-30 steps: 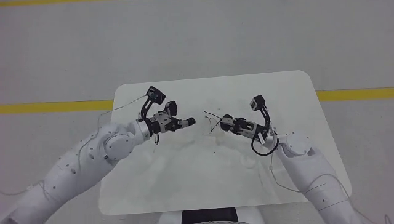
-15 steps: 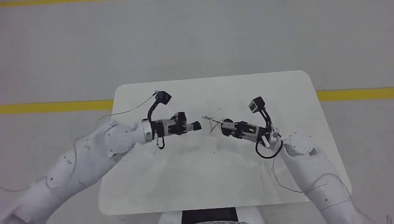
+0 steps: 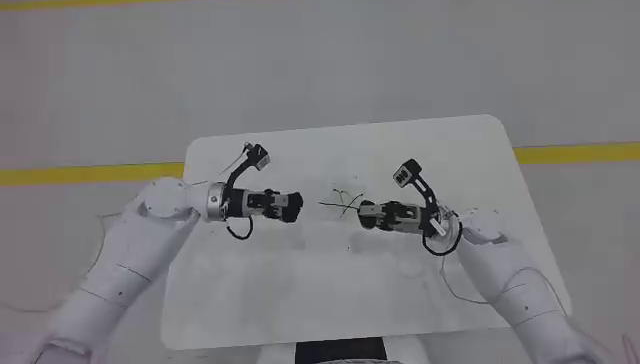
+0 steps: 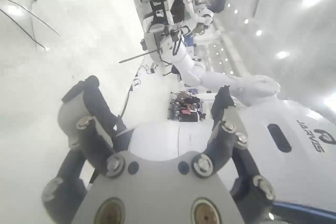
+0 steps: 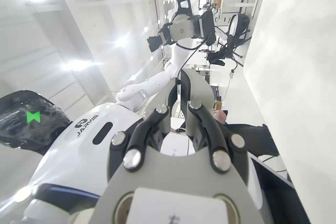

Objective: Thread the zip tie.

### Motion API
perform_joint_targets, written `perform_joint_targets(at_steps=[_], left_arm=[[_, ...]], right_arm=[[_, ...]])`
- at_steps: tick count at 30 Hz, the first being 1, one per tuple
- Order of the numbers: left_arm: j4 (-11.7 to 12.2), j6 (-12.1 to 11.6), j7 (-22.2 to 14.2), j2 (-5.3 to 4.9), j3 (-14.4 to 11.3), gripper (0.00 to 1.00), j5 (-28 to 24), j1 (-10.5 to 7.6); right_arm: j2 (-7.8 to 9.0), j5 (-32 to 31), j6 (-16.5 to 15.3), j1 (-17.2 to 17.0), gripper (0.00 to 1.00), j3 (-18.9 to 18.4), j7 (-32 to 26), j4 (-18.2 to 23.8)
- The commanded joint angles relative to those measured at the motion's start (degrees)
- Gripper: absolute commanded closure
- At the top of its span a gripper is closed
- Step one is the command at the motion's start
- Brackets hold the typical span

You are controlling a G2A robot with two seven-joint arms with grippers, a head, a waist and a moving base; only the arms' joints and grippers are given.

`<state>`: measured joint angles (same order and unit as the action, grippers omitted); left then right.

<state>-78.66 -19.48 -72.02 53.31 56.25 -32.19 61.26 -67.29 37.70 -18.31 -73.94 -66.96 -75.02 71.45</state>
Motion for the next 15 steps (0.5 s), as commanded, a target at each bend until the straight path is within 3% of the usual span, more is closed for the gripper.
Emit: perform_joint_targets(at_steps=[1,9,12,15], left_arm=[[0.09,0.00,-0.38,0.06,0.05,0.00,0.21,-0.02],[-0.74,0.48,1.17,0.15,-0.31,0.00,0.18,0.42],[1.02,0.00,-0.91,0.49,-1.03,0.00,-3.56,0.42],[3.26,0.00,-7.15,1.41,-2.65,0.00,-9.30,-0.41]], right_arm=[[-0.05,0.27,-0.44,0.32,1.00,0.09,-0.07,-0.39],[-0.13,0.58,-0.01,-0.09,1.00,0.47,0.69,0.63],[-0.23,2.45,0.05,-0.33,1.00,0.93,-0.66,1.04],[-0.50,5.22,-0.12,0.04,1.00,1.76,-2.97,0.14]])
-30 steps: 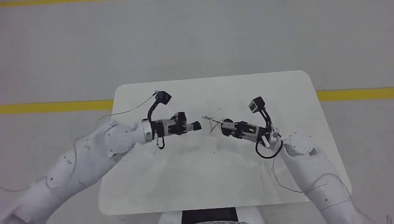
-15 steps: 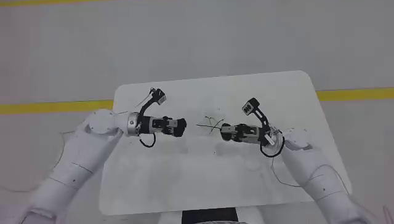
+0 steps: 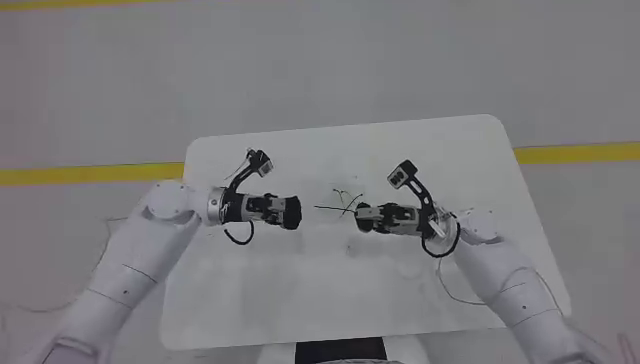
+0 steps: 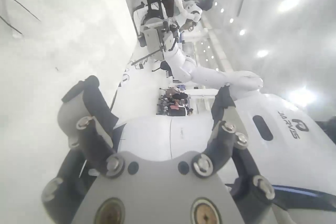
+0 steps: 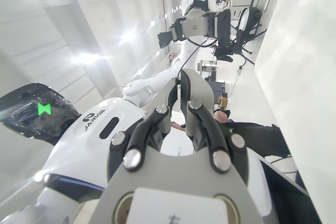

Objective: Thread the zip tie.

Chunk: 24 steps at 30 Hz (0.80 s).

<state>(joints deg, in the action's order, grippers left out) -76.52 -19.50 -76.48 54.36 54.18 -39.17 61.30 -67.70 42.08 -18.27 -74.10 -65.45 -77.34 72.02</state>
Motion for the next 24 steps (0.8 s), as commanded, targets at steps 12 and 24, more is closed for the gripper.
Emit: perform_joint_targets(at_steps=[12,24], left_arm=[[7.96,0.02,-3.16,4.04,-11.28,0.00,-11.56,-6.89],[7.23,0.14,-1.28,4.57,-12.30,0.00,-10.42,-7.40]], right_arm=[[-1.33,6.83,0.53,3.70,1.00,5.90,-2.30,-3.29],[-1.38,5.52,0.84,4.04,1.00,6.79,0.30,-3.04]])
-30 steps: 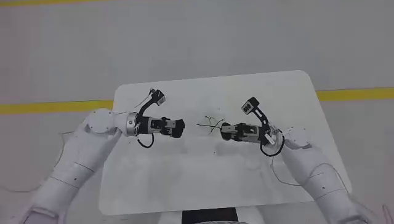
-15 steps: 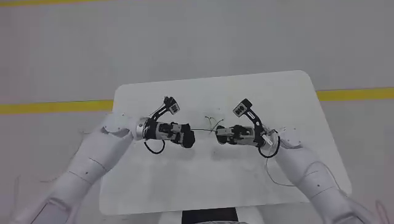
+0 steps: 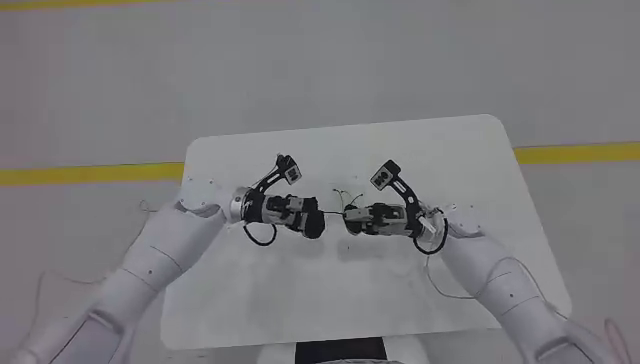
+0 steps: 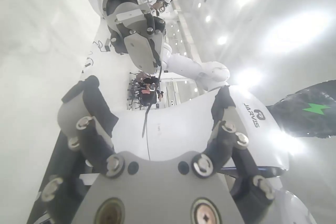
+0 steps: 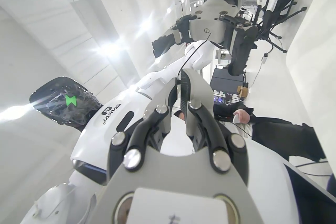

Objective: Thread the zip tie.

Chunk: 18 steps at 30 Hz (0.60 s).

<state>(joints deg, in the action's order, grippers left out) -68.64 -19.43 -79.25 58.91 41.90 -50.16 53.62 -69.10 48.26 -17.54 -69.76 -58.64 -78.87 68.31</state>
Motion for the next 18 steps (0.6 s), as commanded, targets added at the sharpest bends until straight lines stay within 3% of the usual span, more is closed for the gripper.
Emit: perform_joint_targets(at_steps=[1,13,14,16,18], left_arm=[[-1.03,0.14,1.87,0.01,0.07,0.00,0.58,0.53],[0.02,-0.05,1.25,0.11,1.10,0.00,0.85,1.33],[0.03,-0.05,1.21,0.11,1.18,0.07,0.93,1.38],[0.09,0.00,1.18,0.11,1.36,0.35,1.11,1.48],[0.07,0.10,1.20,0.11,1.51,0.51,1.27,1.55]], right_arm=[[0.05,-1.08,0.31,-0.56,1.00,-0.06,2.51,1.23],[0.20,-5.94,-0.29,-1.76,1.00,-0.17,7.29,3.62],[0.23,-6.49,-0.40,-1.83,1.00,-0.22,7.68,3.70],[0.31,-7.72,-0.69,-2.01,1.00,-0.37,8.67,3.90],[0.36,-8.51,-0.76,-2.21,1.00,-0.45,9.35,4.09]])
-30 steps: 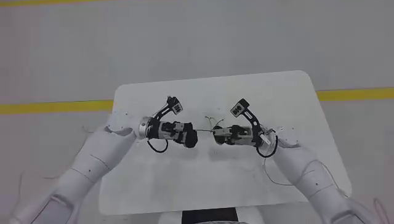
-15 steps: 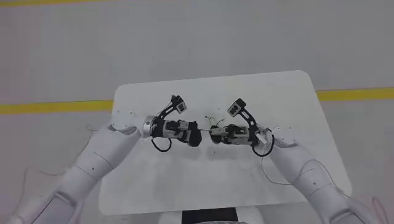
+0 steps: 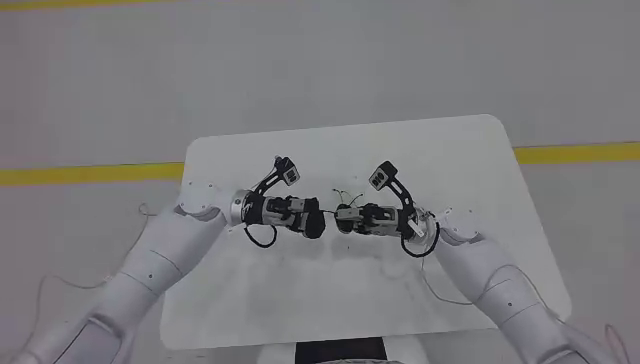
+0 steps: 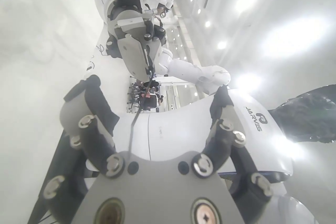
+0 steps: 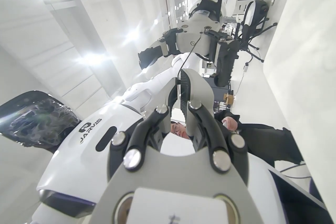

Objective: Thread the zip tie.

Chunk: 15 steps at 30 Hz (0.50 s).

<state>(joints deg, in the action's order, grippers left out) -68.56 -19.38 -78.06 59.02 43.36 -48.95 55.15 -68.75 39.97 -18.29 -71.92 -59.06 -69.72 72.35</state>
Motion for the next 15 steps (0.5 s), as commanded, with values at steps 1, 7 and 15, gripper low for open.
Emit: perform_joint_targets(at_steps=[1,7,15], left_arm=[[-0.04,0.11,0.05,0.01,0.13,0.57,0.15,0.06],[-0.08,0.58,0.40,0.05,0.47,0.60,0.91,0.14],[0.07,1.11,1.35,0.22,0.55,0.64,1.99,0.27]], right_arm=[[0.06,-0.80,-0.13,-0.19,1.00,-0.12,0.75,0.16],[0.21,-1.58,0.00,-0.62,1.00,-0.45,1.25,0.63],[0.29,0.88,-0.21,-1.14,1.00,-0.60,-2.00,1.18]])
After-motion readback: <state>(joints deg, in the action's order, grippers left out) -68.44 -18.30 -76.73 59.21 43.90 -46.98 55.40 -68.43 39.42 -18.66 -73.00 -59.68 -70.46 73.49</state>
